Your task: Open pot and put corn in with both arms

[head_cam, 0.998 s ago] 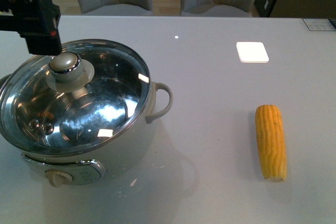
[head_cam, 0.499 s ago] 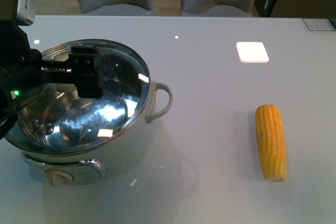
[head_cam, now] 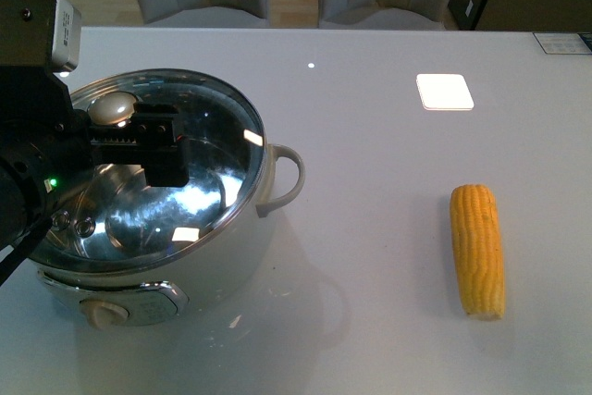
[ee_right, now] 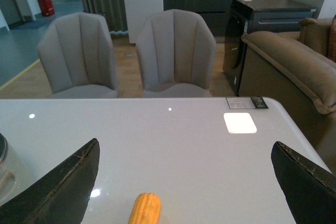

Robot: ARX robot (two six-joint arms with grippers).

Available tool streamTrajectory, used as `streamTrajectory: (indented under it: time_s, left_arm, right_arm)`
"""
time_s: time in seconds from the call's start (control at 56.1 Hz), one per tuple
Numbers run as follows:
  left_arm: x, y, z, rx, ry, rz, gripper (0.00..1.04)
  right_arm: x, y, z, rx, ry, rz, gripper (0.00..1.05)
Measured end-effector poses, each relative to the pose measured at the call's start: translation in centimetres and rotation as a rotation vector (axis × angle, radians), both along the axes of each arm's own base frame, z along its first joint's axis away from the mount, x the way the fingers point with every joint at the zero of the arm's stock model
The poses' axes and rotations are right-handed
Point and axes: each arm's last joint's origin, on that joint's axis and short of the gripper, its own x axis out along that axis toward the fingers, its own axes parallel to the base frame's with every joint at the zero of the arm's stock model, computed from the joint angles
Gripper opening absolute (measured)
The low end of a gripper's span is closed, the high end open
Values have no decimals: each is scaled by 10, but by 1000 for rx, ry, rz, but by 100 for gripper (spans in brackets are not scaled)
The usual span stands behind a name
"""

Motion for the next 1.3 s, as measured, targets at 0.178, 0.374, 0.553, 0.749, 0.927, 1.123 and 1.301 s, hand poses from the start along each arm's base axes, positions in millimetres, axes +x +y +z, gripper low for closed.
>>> streamTrajectory:
  time_s: [0.178, 0.374, 0.553, 0.749, 0.927, 1.123, 1.301]
  left_arm:
    - [2, -2, 1, -7, -11, -2, 54]
    - [2, -3, 2, 13, -16, -6, 45]
    - [1, -2, 4, 15, -14, -5, 45]
    - [1, -2, 10, 15, -4, 3, 45]
    - [2, 1, 25, 10, -1, 18, 45]
    - [12, 8, 57, -19, -66, 48, 45]
    - [18, 27, 94, -64, -149, 60, 45]
  right_arm:
    - [0, 0, 0, 0, 0, 0, 96]
    - [0, 0, 0, 0, 0, 0, 96]
    - [0, 0, 0, 0, 0, 0, 96]
    - [0, 0, 0, 0, 0, 0, 96]
    - [0, 0, 0, 0, 0, 0, 96]
    - [0, 0, 0, 0, 0, 0, 96]
    - [0, 0, 0, 0, 0, 0, 96]
